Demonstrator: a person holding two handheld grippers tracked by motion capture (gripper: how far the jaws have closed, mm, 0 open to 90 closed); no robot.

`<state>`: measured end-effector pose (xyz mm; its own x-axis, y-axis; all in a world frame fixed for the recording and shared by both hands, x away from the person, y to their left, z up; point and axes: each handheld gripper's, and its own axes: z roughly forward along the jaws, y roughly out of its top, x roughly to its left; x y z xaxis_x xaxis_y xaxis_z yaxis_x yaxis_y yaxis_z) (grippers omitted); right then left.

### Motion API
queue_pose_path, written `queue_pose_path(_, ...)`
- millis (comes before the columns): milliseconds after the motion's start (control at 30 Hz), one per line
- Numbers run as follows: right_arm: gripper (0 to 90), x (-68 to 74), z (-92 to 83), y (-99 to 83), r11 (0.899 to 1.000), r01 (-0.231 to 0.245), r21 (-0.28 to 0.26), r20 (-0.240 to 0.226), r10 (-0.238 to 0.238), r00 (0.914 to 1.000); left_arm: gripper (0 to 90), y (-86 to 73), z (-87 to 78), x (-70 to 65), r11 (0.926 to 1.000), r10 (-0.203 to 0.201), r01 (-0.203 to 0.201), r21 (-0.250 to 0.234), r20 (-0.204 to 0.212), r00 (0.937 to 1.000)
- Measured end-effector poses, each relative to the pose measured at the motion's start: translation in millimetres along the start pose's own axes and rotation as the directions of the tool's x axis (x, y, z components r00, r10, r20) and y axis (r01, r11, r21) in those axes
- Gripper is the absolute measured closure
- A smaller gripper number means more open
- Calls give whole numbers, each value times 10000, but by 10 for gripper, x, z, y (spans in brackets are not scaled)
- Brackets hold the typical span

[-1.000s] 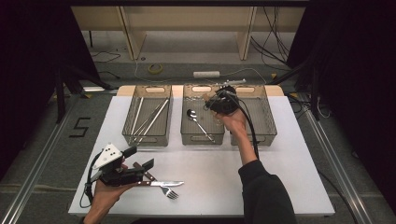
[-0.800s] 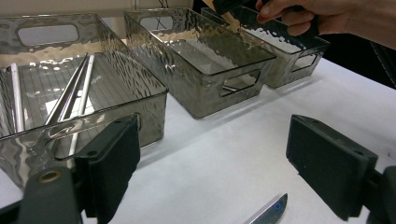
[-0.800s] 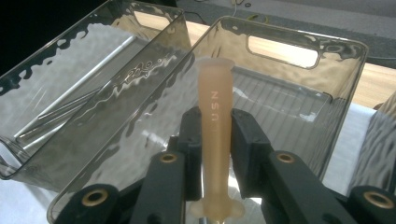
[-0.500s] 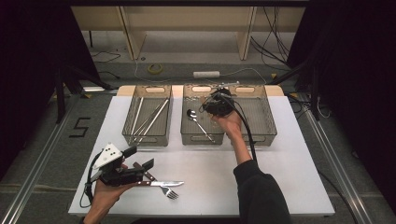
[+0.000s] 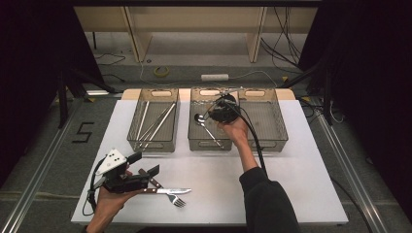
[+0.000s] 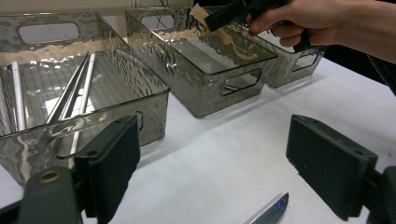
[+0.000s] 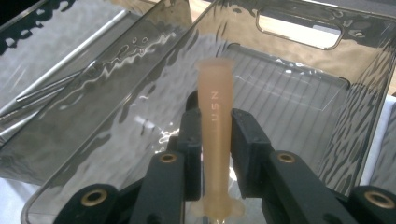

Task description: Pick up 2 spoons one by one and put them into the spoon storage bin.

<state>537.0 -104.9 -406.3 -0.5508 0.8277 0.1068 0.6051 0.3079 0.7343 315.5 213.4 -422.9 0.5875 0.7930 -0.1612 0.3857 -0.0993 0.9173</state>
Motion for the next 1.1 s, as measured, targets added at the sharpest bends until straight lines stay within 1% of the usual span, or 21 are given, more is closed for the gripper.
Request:
queue_pose_path(333, 746, 14, 72, -22, 9993, 31, 382, 153, -37, 9999, 171, -2, 3, 1, 9999, 55, -55, 92, 61, 10000)
queue_pose_path(433, 735, 5, 90, -36, 9981, -139, 593, 136, 132, 9998, 170, -2, 4, -3, 9999, 50, -51, 91, 72, 10000)
queue_pose_path(467, 696, -2, 92, -40, 9982, -133, 583, 139, 125, 9998, 170, -2, 5, -2, 9999, 48, -49, 96, 70, 10000)
queue_pose_path(500, 627, -8, 91, -39, 9980, -239, 588, 55, 236, 9997, 170, -3, 6, -2, 9999, 44, -45, 104, 70, 10000)
queue_pose_path(533, 604, -17, 88, -34, 9976, -340, 606, 13, 340, 9994, 171, -3, 6, -2, 9999, 49, -50, 107, 70, 10000)
queue_pose_path(600, 595, -31, 59, -30, 9979, -346, 543, -25, 348, 9994, 170, -3, 6, -1, 9999, 55, -56, 110, 77, 10000)
queue_pose_path(667, 559, -52, 14, -23, 9977, -438, 521, -141, 446, 9989, 171, -4, 6, 0, 9999, 47, -48, 102, 84, 10000)
queue_pose_path(767, 545, -75, -78, -16, 9983, -477, 343, -305, 488, 9983, 170, -4, 7, 8, 10000, -16, 16, 84, 69, 10000)
queue_pose_path(833, 525, -74, -144, -13, 9989, -410, 222, -452, 419, 9981, 171, -4, 7, 13, 9999, -37, 36, 101, 80, 10000)
queue_pose_path(900, 506, -56, -219, -17, 9997, -199, 148, -623, 207, 9978, 170, -1, 8, 15, 9999, -52, 51, 145, 109, 9999)
queue_pose_path(1000, 430, 6, -353, -48, 9998, 184, -97, -803, -191, 9966, 171, 10, 1, 18, 9999, -32, 31, 134, 119, 9999)
queue_pose_path(1067, 411, 66, -465, -97, 9982, 525, -290, -1014, -552, 9933, 171, 13, 0, 21, 9997, 31, -35, 239, 142, 9999)
queue_pose_path(1100, 400, 93, -521, -125, 9974, 628, -354, -1143, -665, 9912, 171, 14, 4, 25, 9996, -18, 13, 298, 175, 9998)
